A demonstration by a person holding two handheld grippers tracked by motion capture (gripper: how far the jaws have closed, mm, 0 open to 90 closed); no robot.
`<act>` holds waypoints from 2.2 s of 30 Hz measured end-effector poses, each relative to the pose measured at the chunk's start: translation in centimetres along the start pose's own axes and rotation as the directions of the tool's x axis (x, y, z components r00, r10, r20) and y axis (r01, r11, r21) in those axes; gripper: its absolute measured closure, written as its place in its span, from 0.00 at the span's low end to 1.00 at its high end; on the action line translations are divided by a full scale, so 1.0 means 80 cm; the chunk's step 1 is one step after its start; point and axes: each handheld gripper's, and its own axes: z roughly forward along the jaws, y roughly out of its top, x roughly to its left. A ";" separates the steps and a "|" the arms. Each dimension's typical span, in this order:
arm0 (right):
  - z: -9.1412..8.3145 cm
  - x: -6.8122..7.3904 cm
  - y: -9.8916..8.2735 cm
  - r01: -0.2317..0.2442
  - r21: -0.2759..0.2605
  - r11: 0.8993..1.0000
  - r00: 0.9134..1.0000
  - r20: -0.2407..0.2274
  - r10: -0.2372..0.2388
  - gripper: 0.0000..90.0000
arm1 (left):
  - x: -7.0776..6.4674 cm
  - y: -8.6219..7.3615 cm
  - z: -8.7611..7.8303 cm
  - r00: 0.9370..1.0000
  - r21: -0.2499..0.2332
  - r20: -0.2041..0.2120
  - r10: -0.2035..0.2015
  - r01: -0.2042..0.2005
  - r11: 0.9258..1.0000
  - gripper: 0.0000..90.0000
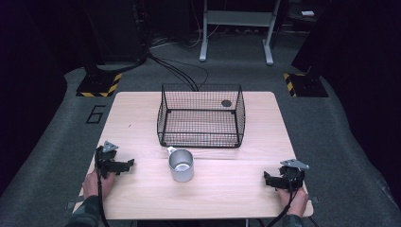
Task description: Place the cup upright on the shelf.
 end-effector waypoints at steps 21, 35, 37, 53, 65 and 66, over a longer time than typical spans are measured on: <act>-0.001 -0.001 0.000 -0.003 -0.004 1.000 1.000 0.000 0.003 0.05 | 0.001 0.000 0.000 1.000 0.002 0.002 0.007 -0.007 1.000 0.00; -0.021 0.017 0.024 -0.010 -0.006 1.000 0.999 -0.039 0.010 0.01 | 0.000 -0.001 0.001 1.000 -0.014 -0.004 0.002 -0.002 1.000 0.00; -0.026 0.024 0.029 0.010 -0.004 1.000 0.999 -0.039 -0.010 0.01 | 0.000 -0.001 0.001 1.000 -0.011 -0.004 0.004 -0.004 1.000 0.00; -0.070 0.089 0.063 0.105 -0.046 0.993 0.983 -0.147 -0.111 0.01 | 0.000 -0.001 0.001 1.000 -0.010 -0.002 -0.005 0.004 1.000 0.00; -0.079 0.120 0.075 0.135 -0.081 0.988 0.963 -0.226 -0.150 0.01 | -0.001 -0.001 0.002 1.000 -0.016 -0.003 -0.006 0.006 1.000 0.00; -0.079 0.120 0.075 0.135 -0.081 0.988 0.963 -0.226 -0.150 0.01 | -0.001 -0.001 0.002 1.000 -0.016 -0.003 -0.006 0.006 1.000 0.00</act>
